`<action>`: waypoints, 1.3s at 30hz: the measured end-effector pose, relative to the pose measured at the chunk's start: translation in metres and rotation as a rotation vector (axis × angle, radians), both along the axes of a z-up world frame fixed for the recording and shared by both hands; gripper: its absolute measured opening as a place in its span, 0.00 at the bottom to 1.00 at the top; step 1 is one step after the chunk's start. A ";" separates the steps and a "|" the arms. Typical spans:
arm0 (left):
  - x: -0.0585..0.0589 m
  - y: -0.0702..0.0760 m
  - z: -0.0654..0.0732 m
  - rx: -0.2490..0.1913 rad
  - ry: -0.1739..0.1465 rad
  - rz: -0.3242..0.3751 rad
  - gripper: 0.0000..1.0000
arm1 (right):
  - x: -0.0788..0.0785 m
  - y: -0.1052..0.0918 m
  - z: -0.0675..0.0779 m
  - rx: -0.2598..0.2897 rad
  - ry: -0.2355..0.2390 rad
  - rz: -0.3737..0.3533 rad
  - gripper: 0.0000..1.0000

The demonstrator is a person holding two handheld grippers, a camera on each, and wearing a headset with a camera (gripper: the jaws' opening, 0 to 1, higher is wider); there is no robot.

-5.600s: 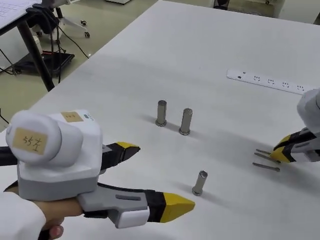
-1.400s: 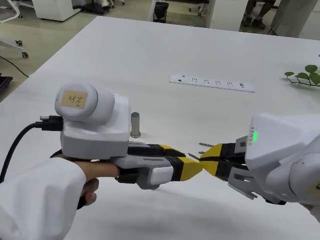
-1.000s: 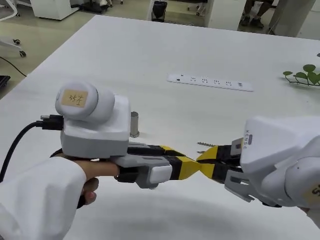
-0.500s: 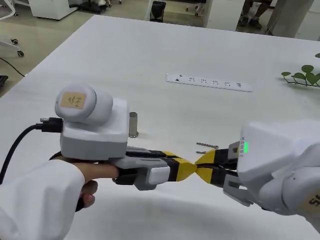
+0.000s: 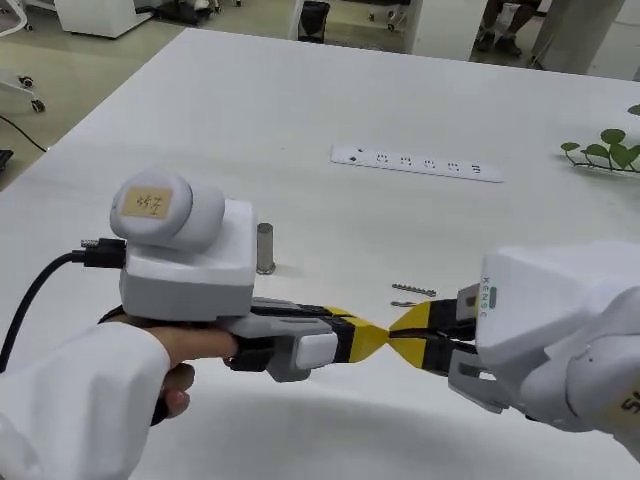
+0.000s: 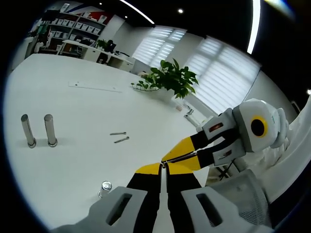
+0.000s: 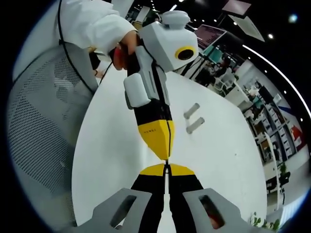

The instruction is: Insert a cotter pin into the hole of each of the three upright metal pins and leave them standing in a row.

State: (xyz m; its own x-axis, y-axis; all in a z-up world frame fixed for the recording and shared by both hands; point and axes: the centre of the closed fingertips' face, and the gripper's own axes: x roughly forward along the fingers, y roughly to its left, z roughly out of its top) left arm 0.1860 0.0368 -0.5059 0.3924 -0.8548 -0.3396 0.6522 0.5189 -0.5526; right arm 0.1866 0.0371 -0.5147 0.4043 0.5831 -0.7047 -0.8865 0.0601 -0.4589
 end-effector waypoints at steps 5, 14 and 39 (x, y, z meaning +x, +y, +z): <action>0.000 0.000 -0.002 -0.002 0.015 0.005 0.00 | 0.001 0.001 -0.001 -0.003 -0.001 0.004 0.00; -0.004 0.002 -0.004 -0.004 0.045 -0.001 0.00 | -0.003 0.004 -0.002 -0.013 -0.003 0.024 0.00; -0.014 0.006 -0.004 0.004 0.077 -0.008 0.00 | -0.002 0.004 0.003 0.083 0.028 -0.023 0.10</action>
